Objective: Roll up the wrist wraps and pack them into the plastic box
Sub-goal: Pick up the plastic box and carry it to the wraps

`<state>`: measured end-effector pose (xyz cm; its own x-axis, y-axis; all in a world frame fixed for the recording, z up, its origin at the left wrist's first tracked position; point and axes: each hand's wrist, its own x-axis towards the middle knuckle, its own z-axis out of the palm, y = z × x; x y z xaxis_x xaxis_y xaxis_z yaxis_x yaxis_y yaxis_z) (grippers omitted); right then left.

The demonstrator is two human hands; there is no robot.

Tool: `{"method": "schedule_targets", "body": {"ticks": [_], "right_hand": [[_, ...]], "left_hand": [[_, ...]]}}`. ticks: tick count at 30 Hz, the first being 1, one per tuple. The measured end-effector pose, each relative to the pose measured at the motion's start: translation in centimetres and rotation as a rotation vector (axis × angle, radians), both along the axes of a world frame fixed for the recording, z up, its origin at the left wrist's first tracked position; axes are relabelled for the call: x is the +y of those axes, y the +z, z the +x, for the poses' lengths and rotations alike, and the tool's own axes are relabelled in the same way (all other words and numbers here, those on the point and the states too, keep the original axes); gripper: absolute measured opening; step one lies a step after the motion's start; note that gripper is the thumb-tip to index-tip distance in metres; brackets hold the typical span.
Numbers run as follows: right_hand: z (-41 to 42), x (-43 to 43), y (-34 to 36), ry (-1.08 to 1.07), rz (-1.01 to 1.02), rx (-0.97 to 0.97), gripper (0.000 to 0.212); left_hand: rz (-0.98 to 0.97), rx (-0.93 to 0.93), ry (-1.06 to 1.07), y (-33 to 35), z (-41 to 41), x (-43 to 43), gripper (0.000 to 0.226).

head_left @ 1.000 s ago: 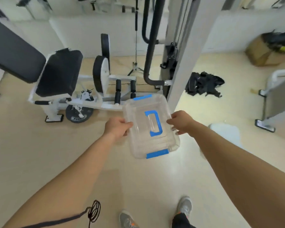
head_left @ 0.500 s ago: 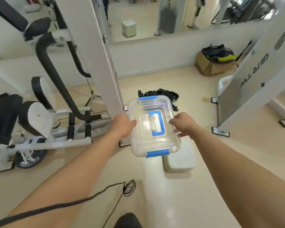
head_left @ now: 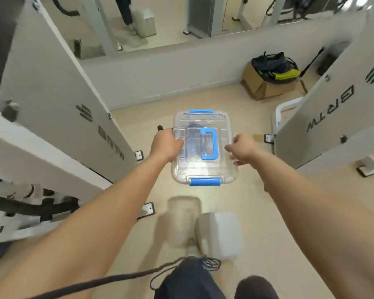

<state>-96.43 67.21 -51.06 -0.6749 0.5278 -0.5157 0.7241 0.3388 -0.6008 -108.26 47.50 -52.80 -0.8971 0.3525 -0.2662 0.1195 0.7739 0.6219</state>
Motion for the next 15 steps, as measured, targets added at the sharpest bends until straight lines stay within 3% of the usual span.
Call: {"method": "schedule_targets", "body": {"ticks": [4, 8, 15], "right_hand": [[-6.5, 6.3, 0.3, 0.047, -0.003, -0.046, 0.009], [-14.4, 12.1, -1.1, 0.1, -0.037, -0.048, 0.014], [-30.2, 17.7, -9.2, 0.282, -0.223, 0.024, 0.01]], "left_hand": [[0.009, -0.047, 0.054, 0.4, -5.8, 5.9, 0.02], [0.037, -0.049, 0.116, -0.5, -11.7, 10.7, 0.026], [-0.077, -0.016, 0.297, -7.1, -22.4, 14.0, 0.029]]}}
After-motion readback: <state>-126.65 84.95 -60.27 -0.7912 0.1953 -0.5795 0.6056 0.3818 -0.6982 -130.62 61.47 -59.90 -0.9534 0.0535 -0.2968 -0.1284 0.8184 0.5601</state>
